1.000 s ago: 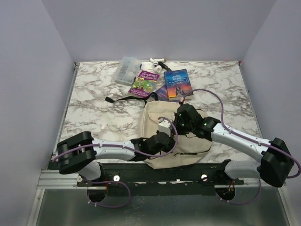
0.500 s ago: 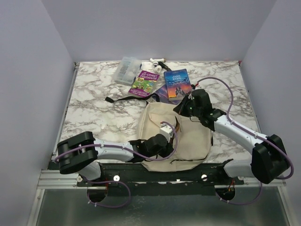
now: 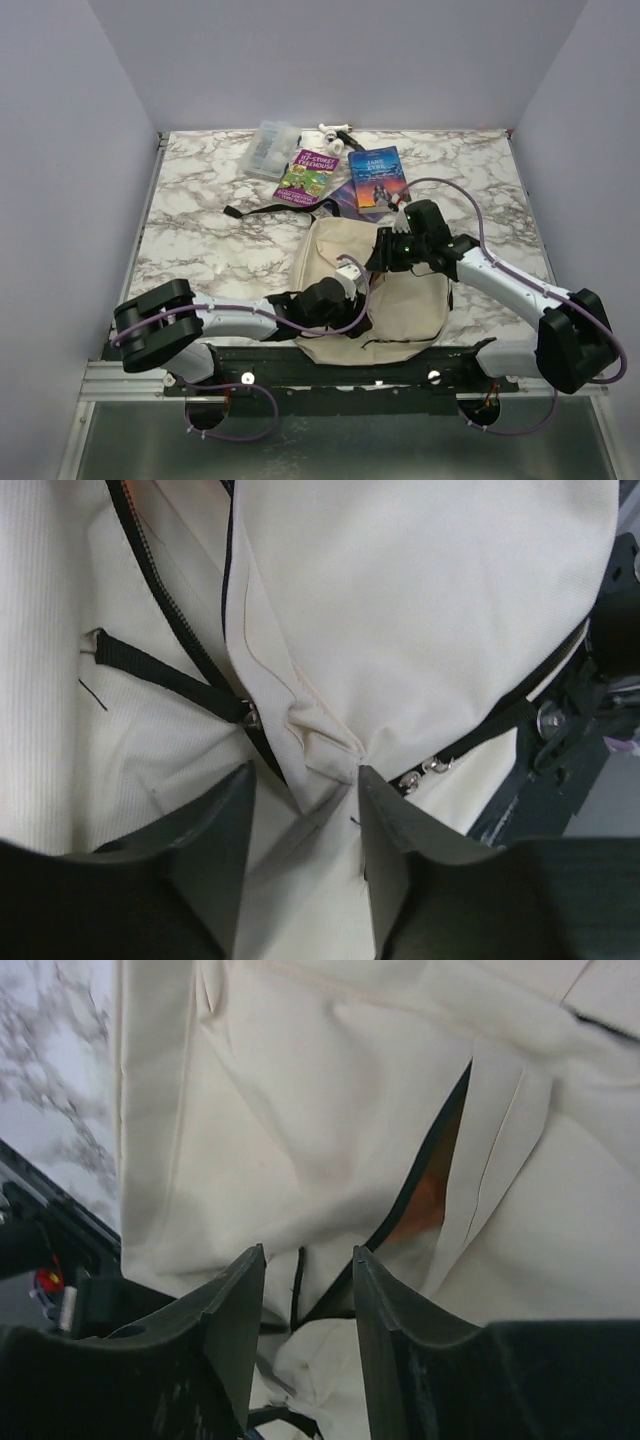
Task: Pack the student bag
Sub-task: Zip the student bag at the center of the board.
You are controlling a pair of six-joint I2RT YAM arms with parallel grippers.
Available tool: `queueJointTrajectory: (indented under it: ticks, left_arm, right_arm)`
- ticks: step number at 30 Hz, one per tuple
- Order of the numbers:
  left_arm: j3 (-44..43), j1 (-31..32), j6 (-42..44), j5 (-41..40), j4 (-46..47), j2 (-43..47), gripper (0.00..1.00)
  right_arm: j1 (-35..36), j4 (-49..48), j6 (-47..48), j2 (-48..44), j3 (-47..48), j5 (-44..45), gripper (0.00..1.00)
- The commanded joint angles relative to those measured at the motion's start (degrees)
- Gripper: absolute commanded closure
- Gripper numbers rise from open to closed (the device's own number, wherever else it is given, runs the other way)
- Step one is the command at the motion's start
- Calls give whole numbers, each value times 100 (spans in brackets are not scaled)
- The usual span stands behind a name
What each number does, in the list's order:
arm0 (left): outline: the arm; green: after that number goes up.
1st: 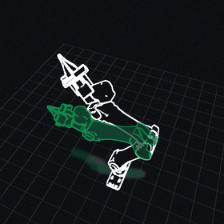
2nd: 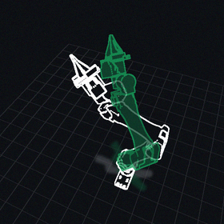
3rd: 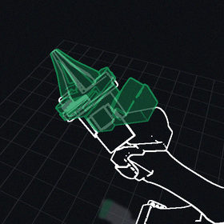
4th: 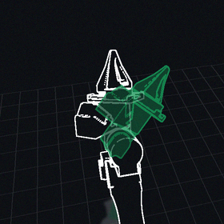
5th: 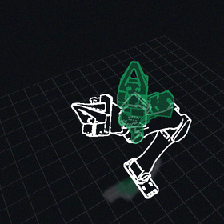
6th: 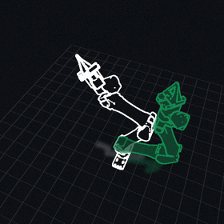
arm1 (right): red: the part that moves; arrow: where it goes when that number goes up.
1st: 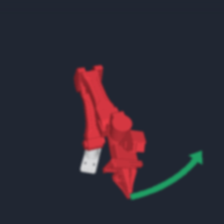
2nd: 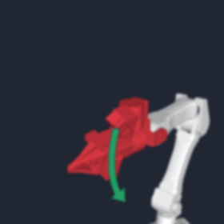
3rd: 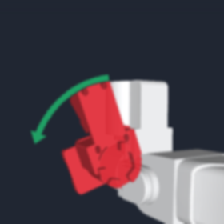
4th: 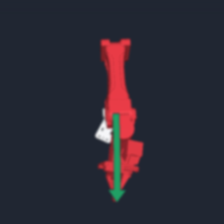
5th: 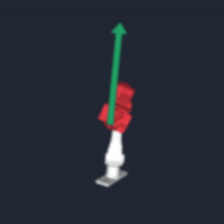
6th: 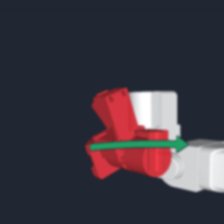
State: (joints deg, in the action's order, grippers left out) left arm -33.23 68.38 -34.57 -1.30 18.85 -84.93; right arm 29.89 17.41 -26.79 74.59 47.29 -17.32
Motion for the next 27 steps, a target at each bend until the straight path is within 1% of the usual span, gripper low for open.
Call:
queueJointTrajectory:
  ticks: [1,4,7,11,15,21,27]
  left_arm:
    - [353,-160,-45,533,110,651,43]
    - [722,-434,-216,782,114,1336,38]
    - [1044,-799,-395,1060,101,1985,37]
    - [1326,-1179,-619,1379,101,2547,34]
    - [1403,-1363,-690,1560,101,2710,34]
    - [1382,-1424,-701,1706,110,2671,34]
    - [1293,-1424,-707,1844,117,2533,34]
  right_arm:
    - [55,135,566,-164,-460,-935,53]
    - [133,-180,745,-224,-626,-1072,47]
    - [197,-370,911,-46,-702,-1296,44]
    - [348,-600,1025,224,-690,-1315,43]
    - [484,-647,1151,479,-550,-1206,44]
    - [656,-573,1150,803,-447,-1190,57]
    - [828,-563,1117,908,-595,-1354,59]
